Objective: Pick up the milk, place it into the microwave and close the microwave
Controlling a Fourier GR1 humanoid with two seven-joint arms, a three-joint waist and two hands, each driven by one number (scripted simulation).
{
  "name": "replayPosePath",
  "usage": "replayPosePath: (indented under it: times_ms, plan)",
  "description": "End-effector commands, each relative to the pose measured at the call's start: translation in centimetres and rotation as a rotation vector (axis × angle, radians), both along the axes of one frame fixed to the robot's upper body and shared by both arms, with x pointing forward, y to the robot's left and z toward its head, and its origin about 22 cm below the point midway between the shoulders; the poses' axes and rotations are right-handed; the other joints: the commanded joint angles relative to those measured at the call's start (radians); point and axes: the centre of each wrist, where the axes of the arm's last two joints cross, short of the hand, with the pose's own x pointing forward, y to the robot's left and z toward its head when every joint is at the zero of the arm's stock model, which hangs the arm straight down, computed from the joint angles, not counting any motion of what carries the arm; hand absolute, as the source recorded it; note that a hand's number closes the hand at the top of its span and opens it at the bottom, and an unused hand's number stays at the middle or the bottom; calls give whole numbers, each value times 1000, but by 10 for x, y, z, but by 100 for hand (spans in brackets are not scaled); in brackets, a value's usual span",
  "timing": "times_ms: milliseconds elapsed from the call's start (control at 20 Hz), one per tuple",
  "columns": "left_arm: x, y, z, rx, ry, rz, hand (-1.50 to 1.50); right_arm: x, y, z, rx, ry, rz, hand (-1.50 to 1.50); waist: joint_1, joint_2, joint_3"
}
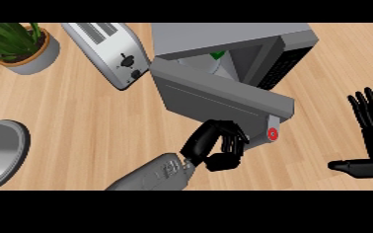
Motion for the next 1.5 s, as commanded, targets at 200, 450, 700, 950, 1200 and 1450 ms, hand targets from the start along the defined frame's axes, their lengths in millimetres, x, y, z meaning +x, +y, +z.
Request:
replayPosePath:
  times_ms: [200,450,700,950,1200,1450]
  plan:
    - [36,-26,55,-102,-144,41,150,24,6,30,-11,-63,132,-150,-70,14,0]
    - [58,-29,75,-104,-160,87,150,36,16,42,19,-109,174,-150,-106,28,4]
    - [74,-34,94,-107,-189,116,150,47,20,57,36,-134,226,-150,-141,42,7]
    - [84,-33,98,-107,-188,155,150,58,23,75,33,-157,266,-150,-168,55,6]
    - [89,-36,109,-118,-187,181,150,67,29,88,36,-167,336,-150,-178,58,9]
    - [88,-36,107,-123,-196,209,150,73,37,99,40,-159,422,-150,-193,59,9]
